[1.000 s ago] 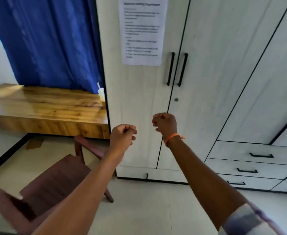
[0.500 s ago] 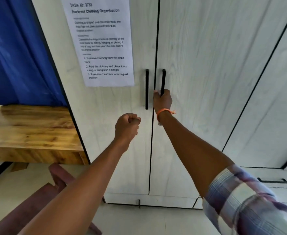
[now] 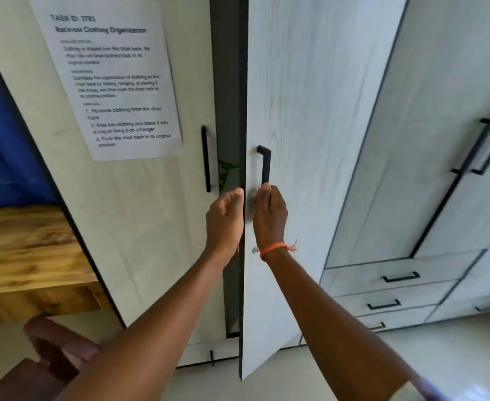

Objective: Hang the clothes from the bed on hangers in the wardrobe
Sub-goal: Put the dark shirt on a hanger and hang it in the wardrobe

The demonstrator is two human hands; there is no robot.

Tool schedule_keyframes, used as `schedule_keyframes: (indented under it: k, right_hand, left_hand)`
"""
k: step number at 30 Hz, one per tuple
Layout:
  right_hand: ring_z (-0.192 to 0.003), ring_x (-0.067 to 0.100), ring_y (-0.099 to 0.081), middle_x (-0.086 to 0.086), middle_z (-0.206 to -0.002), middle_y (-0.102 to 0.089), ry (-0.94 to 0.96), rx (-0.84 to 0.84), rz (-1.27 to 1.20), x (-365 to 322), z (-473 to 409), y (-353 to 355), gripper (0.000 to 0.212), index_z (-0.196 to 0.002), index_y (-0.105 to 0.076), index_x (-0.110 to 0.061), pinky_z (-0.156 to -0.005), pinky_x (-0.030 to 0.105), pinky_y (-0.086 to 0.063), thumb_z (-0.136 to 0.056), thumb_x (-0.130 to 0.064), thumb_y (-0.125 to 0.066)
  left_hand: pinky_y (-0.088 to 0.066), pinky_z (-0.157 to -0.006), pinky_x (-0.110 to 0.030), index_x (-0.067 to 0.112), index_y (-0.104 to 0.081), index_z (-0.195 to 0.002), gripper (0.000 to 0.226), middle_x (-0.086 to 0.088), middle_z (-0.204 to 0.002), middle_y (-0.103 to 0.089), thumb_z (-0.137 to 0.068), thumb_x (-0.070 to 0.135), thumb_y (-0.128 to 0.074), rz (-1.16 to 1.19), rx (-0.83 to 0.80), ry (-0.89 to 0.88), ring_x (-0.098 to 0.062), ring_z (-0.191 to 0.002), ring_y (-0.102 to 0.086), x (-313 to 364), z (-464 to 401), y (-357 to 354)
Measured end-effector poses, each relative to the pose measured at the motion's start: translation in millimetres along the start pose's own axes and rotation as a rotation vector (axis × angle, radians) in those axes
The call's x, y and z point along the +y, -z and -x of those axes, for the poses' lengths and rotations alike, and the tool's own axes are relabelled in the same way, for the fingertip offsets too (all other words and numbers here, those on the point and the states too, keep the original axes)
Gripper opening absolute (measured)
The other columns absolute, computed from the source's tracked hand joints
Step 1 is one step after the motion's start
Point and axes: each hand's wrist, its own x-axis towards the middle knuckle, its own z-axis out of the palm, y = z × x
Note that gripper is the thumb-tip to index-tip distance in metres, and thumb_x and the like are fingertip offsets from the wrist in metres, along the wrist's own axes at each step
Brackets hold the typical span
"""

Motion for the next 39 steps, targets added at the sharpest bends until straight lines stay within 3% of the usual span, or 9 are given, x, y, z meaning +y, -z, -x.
schedule_keyframes:
  k: [2,8,13,17,20,22,26,33,39]
  right_hand:
    - [-0.064,0.014,-0.045,-0.001,-0.067,-0.049,-0.008,0.059,-0.012,-8.6,14.8,25.5,0.041,-0.075,-0.049,-0.015,-0.061,0.034,-0.04,-0.105,-0.04,-0.036]
    - [-0.081,0.016,-0.061,-0.007,-0.076,-0.063,-0.039,0.374,0.09,-34.6,44.1,95.9,0.035,-0.076,-0.064,-0.027,-0.078,0.041,-0.052,-0.102,-0.036,-0.043]
    - [-0.124,0.022,-0.049,0.014,-0.133,-0.053,-0.044,0.534,0.211,-38.8,68.3,138.9,0.041,-0.139,-0.051,-0.003,-0.104,0.021,-0.034,-0.103,-0.022,-0.05]
    - [-0.14,0.026,-0.037,0.017,-0.149,-0.039,-0.047,0.602,0.259,-40.8,85.6,156.9,0.057,-0.15,-0.035,-0.006,-0.113,0.025,-0.027,-0.098,-0.015,-0.058]
    - [-0.144,0.026,-0.031,0.014,-0.156,-0.029,-0.096,0.647,0.288,-46.3,87.8,172.4,0.065,-0.152,-0.031,-0.01,-0.119,0.038,-0.028,-0.094,-0.012,-0.06]
    - [-0.143,0.022,-0.032,0.013,-0.156,-0.028,-0.061,0.621,0.316,-49.4,89.6,175.9,0.059,-0.149,-0.038,-0.008,-0.115,0.028,-0.028,-0.094,-0.008,-0.059]
    - [-0.117,0.018,-0.053,0.002,-0.127,-0.052,0.033,0.524,0.325,-41.4,85.6,154.9,0.036,-0.124,-0.058,-0.013,-0.099,0.027,-0.043,-0.09,-0.004,-0.063]
    - [-0.081,0.013,-0.061,-0.003,-0.087,-0.065,-0.091,0.295,0.194,-7.9,28.4,98.5,0.014,-0.09,-0.064,-0.017,-0.075,0.019,-0.047,-0.089,-0.004,-0.058]
    - [-0.075,0.011,-0.059,-0.009,-0.076,-0.062,-0.133,0.003,0.154,39.5,-58.8,25.3,0.008,-0.082,-0.067,-0.011,-0.066,0.008,-0.041,-0.087,-0.007,-0.063]
  left_hand:
    - [-0.041,-0.059,-0.017,0.01,-0.061,-0.086,0.031,-0.005,-0.069,-0.055,-0.102,0.032,-0.047,0.028,0.014,-0.049,-0.012,-0.064,-0.053,8.3,24.3,-8.2]
    - [-0.046,-0.065,-0.031,0.013,-0.065,-0.076,0.028,-0.009,-0.073,-0.065,-0.098,0.027,-0.054,0.108,-0.185,-0.092,-0.018,-0.068,-0.058,15.3,75.2,-33.6]
    - [-0.053,-0.084,-0.032,0.032,-0.071,-0.083,0.017,0.001,-0.09,-0.074,-0.092,0.03,-0.057,0.273,-0.59,0.009,-0.015,-0.088,-0.068,32.4,109.6,-61.0]
    - [-0.054,-0.089,-0.036,0.03,-0.07,-0.083,0.018,-0.001,-0.098,-0.074,-0.086,0.043,-0.057,0.155,-0.738,0.008,-0.018,-0.095,-0.069,35.3,125.9,-73.5]
    - [-0.056,-0.08,-0.04,0.028,-0.063,-0.089,0.015,-0.004,-0.099,-0.072,-0.098,0.034,-0.052,0.114,-0.7,0.052,-0.022,-0.087,-0.068,30.8,117.5,-63.3]
    - [-0.056,-0.074,-0.034,0.023,-0.064,-0.091,0.016,-0.004,-0.096,-0.071,-0.1,0.025,-0.051,0.086,-0.639,0.05,-0.016,-0.079,-0.064,26.5,104.4,-51.4]
    - [-0.056,-0.076,-0.034,0.022,-0.066,-0.084,0.016,-0.005,-0.09,-0.073,-0.092,0.013,-0.056,0.013,-0.507,0.028,-0.014,-0.074,-0.064,18.5,72.1,-30.8]
    - [-0.043,-0.081,-0.021,0.009,-0.065,-0.111,0.023,0.001,-0.108,-0.063,-0.089,0.008,-0.058,-0.23,-0.234,-0.098,-0.011,-0.097,-0.058,-10.9,8.4,-9.6]
    - [-0.039,-0.088,-0.034,0.009,-0.048,-0.131,0.047,-0.013,-0.132,-0.043,-0.088,0.02,-0.066,-0.338,0.22,-0.005,-0.033,-0.117,-0.048,-54.6,-69.7,-7.3]
